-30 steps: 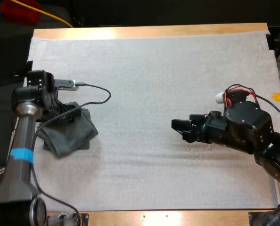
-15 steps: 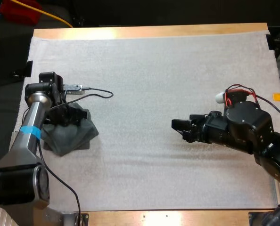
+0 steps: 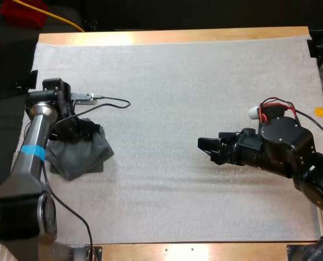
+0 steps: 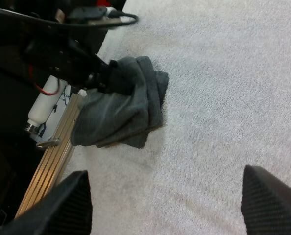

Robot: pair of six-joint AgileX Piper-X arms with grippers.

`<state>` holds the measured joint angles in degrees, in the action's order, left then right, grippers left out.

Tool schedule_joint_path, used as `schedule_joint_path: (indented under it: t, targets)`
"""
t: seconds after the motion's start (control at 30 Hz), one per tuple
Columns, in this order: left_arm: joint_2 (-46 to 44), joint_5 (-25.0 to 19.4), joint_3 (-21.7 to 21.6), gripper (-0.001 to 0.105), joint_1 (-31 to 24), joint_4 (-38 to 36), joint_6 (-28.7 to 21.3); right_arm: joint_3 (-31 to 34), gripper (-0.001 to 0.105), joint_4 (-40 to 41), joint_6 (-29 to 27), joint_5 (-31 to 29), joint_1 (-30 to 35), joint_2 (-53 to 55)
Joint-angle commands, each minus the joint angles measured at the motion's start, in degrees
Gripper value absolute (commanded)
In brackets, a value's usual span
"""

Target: Pick towel from pile, fold and stack

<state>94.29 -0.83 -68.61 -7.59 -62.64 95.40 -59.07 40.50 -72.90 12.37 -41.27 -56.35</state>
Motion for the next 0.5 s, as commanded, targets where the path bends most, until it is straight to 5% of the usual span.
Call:
schedule_joint_path:
  t: [0.0,0.3,0.47]
  targets:
    - [-2.1,0.2,-0.6,0.07,0.0,-2.0,0.3,-0.4,0.063,-0.4,-0.1,0.3,-0.2,0.4]
    - [-6.8,-1.1,-0.2,0.07,0.0,-9.3,-0.2,-0.4,0.063,-0.4,-0.1,0.3,-0.2,0.4]
    - [-6.8,-1.1,4.9,0.07,0.0,-7.5,-0.2,-0.4,0.063,-0.3,-0.1,0.3,-0.2,0.4]
